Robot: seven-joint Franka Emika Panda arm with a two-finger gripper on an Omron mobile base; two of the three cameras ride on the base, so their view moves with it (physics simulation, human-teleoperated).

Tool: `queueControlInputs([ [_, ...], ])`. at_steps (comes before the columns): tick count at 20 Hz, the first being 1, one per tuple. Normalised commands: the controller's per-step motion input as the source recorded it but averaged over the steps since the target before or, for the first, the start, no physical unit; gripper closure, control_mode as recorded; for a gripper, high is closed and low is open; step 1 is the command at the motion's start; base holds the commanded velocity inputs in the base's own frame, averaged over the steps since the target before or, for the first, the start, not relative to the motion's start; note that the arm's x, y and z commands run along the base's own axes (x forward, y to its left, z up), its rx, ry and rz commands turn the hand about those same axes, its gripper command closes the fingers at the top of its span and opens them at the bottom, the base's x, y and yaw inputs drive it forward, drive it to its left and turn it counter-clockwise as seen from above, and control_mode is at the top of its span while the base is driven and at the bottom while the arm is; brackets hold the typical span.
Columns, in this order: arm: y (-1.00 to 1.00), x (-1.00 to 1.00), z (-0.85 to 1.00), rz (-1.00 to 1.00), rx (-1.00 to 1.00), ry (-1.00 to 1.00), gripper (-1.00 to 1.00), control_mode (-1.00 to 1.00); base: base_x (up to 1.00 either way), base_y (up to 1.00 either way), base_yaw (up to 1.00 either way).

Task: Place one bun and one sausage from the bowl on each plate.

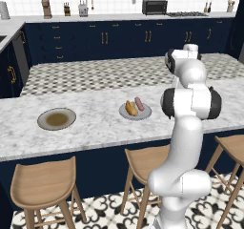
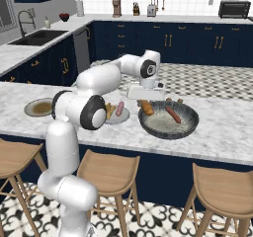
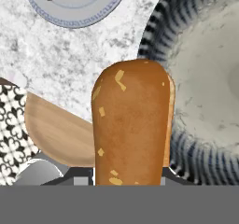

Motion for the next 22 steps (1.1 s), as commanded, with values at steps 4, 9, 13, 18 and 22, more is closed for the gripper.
queueControlInputs([
  [4,0.85,-1.0,0.07,-0.27,-0.09,-0.13,1.0,-1.0,0.0,0.0,0.0],
  [9,1.0,-1.0,0.02,-0.14,-0.17,-0.15,1.0,-1.0,0.0,0.0,0.0],
  [13,1.0,-1.0,0.16,-0.21,-0.15,-0.01,1.0,-1.0,0.0,0.0,0.0],
  [18,0.88,-1.0,0.02,-0.23,-0.09,-0.01,1.0,-1.0,0.0,0.0,0.0],
  [22,0.25,-0.76,0.03,-0.33,0.03,-0.01,1.0,-1.0,0.0,0.0,0.0],
])
